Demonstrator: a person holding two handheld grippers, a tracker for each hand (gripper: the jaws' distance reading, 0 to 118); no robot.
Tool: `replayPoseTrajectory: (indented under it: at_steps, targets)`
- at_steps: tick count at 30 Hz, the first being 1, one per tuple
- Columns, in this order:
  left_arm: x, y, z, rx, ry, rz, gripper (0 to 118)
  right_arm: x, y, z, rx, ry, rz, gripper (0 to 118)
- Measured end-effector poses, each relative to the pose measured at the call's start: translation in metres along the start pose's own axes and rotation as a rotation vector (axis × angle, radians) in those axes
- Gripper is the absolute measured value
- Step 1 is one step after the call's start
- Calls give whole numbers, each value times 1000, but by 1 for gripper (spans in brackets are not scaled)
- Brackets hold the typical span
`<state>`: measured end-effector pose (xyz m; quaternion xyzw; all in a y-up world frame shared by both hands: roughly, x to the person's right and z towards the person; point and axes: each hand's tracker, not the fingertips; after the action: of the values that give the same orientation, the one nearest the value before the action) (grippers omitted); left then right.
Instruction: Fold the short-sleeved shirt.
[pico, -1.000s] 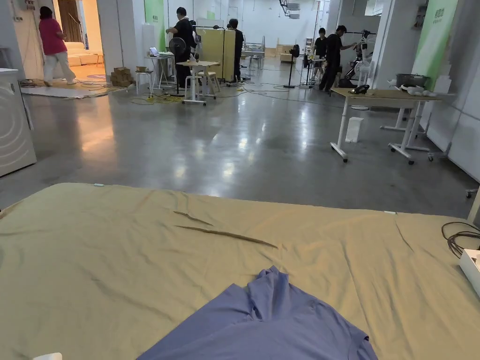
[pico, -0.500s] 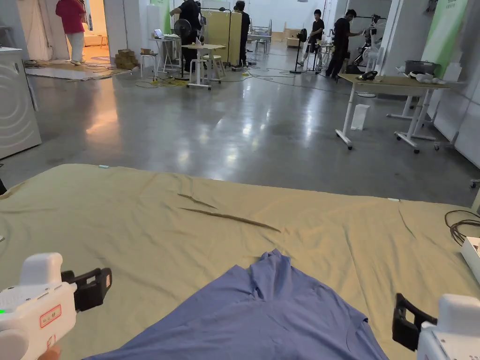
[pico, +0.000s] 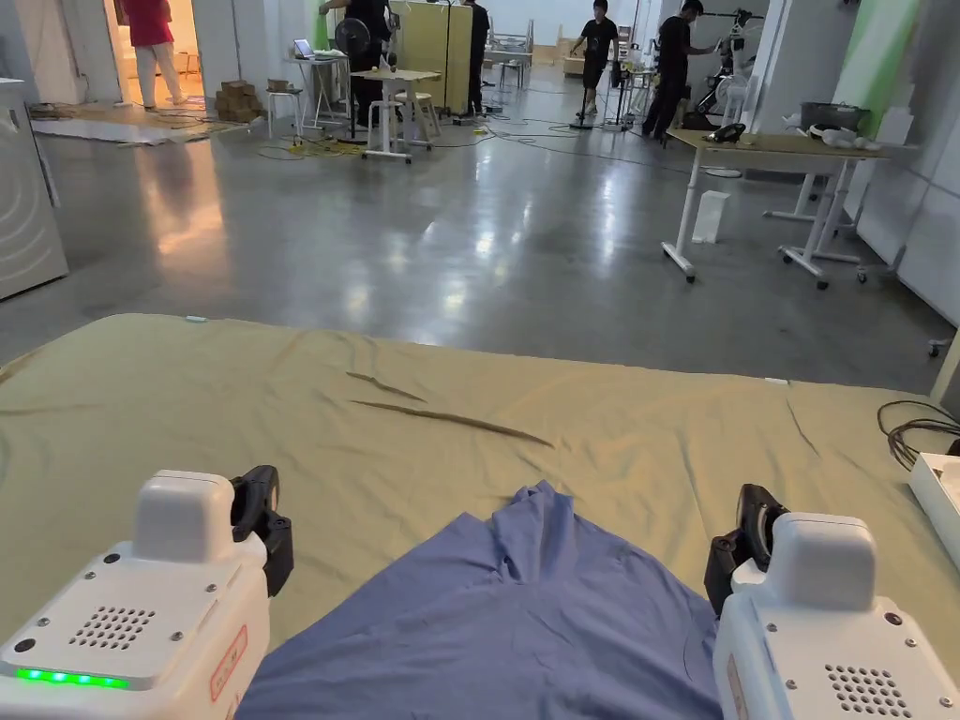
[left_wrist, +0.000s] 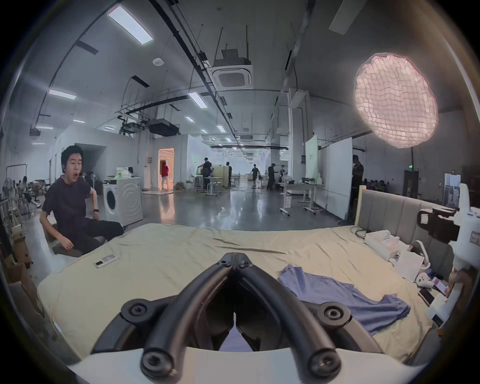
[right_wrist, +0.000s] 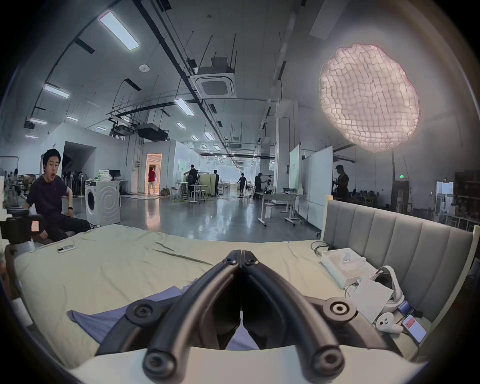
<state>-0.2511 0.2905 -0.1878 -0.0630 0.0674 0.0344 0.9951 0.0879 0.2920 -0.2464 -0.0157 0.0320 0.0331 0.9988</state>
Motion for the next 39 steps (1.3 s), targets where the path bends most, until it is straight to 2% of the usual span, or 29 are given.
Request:
replayPoseTrajectory:
  at_steps: [5,11,16,19,20,21,22,24,36,38,39]
  targets:
    - [-9,-9,-2,-53,-23,-20,1,0,-11,2,-12,3,-1,0]
    - [-81,-42,-23,-316,46,27,1,-2,-22,-9,-52,8,16,0]
    - [-139,-82,-56,-538,103,103,1,-10,-32,-23,-97,36,27,0]
    - [-163,-102,-76,-653,95,219,3,-15,-39,-29,-117,46,36,0]
    - [-167,-107,-82,-697,96,253,10,-16,-41,-31,-125,49,41,0]
    - [-172,-114,-89,-733,92,277,34,-17,-43,-33,-134,53,47,0]
    - [-176,-121,-96,-764,87,300,50,-18,-45,-34,-142,56,51,0]
    - [-180,-134,-106,-802,94,310,64,-18,-48,-35,-151,56,58,0]
    - [-183,-194,-148,-968,182,312,62,-8,-63,-47,-223,21,59,0]
    - [-177,-196,-149,-957,195,279,55,-8,-65,-49,-234,21,60,0]
    - [-171,-194,-147,-932,207,234,42,-9,-68,-51,-239,18,68,0]
